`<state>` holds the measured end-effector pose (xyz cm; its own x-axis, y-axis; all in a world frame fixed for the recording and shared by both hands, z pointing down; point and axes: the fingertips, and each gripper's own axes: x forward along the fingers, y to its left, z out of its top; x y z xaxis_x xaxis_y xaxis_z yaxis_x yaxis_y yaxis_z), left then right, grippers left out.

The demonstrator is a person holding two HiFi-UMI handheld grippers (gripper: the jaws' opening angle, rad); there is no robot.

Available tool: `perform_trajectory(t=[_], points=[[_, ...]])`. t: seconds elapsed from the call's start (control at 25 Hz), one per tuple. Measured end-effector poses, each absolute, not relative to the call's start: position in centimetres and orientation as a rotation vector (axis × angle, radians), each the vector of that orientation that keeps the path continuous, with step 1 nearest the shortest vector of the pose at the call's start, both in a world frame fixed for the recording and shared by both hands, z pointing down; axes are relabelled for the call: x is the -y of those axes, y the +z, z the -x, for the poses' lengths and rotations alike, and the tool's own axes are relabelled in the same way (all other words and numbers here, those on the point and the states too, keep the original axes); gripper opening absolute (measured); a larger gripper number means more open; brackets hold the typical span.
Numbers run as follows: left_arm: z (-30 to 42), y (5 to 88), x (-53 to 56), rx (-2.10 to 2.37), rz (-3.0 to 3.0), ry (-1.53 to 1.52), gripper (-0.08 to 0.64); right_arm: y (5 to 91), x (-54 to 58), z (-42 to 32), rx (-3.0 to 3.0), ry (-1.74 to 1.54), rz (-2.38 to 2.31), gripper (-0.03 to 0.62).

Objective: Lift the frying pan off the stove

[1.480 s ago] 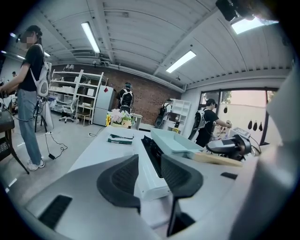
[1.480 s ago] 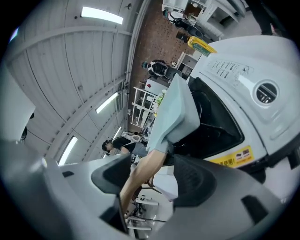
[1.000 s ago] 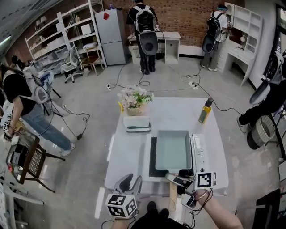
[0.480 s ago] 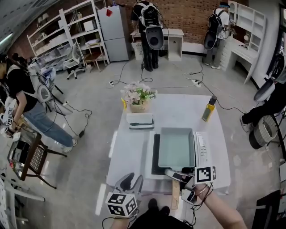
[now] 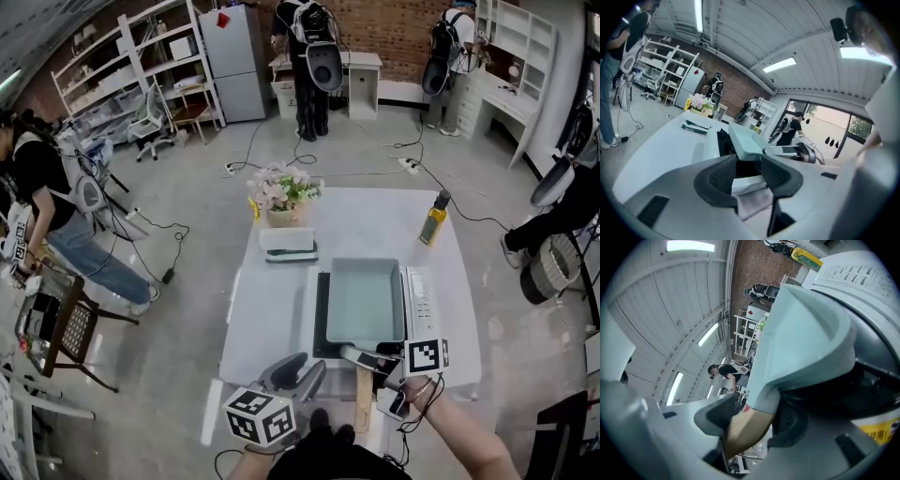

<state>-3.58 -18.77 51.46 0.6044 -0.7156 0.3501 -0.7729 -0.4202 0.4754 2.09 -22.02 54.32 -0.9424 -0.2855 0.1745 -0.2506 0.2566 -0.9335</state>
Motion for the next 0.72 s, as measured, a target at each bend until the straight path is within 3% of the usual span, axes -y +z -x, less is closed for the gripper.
perform_trajectory(t=[0.72], points=[[-4.3,52.2,16.4,0.661,-1.992,-0.066,0.207,54.4,21.9,-2.1,-2.472,-1.832,0.495,0.218]])
